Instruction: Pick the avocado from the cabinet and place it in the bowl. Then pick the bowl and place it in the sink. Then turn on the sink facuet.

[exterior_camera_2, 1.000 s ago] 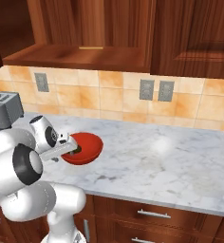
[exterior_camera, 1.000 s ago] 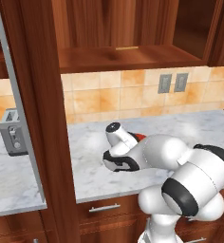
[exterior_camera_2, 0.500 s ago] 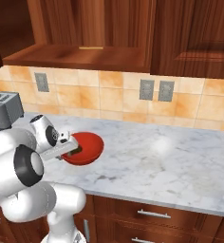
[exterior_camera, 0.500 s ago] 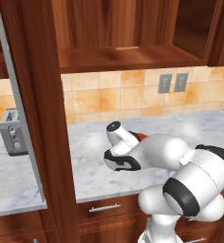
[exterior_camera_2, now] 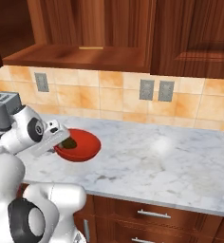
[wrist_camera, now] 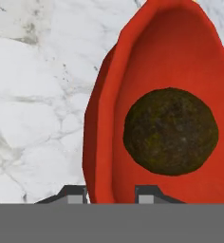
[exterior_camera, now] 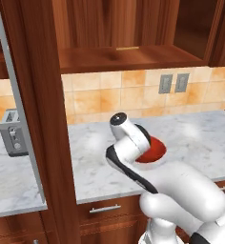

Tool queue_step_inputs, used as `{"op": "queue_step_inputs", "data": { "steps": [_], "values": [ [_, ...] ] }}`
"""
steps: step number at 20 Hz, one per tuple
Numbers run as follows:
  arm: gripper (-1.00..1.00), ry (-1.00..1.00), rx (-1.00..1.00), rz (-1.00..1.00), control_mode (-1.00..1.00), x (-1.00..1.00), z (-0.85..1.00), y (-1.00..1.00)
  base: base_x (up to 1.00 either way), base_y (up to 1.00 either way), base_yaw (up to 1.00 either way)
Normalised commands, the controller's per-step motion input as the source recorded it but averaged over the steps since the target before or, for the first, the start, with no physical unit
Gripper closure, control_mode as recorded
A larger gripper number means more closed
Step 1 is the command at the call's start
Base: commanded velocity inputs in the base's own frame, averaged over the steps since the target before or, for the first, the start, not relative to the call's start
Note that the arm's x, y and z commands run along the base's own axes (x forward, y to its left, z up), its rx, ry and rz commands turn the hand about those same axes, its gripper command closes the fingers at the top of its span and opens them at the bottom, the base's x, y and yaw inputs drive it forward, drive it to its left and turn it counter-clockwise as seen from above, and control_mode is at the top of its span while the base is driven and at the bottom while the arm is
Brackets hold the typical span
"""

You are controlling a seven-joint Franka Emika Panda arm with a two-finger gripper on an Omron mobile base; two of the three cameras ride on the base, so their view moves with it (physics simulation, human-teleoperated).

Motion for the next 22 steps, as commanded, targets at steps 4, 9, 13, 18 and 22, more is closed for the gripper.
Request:
{"op": "queue_step_inputs", "data": {
  "steps": [4,9,13,18,22],
  "values": [
    [1.0,-0.11,-0.1,0.26,-1.0,-0.83,1.0,-0.18,0.0,0.0,0.0],
    [1.0,-0.11,-0.14,0.37,-1.0,-0.98,1.0,-0.36,0.0,0.0,0.0],
    [1.0,-0.09,-0.19,0.43,-1.0,-0.87,1.0,-0.42,0.0,0.0,0.0],
    [1.0,-0.03,-0.14,0.3,-1.0,-0.6,1.0,-0.29,0.0,0.0,0.0],
    [1.0,-0.01,-0.01,0.07,-1.0,-0.26,0.37,-0.12,0.0,0.0,0.0]
  ]
}}
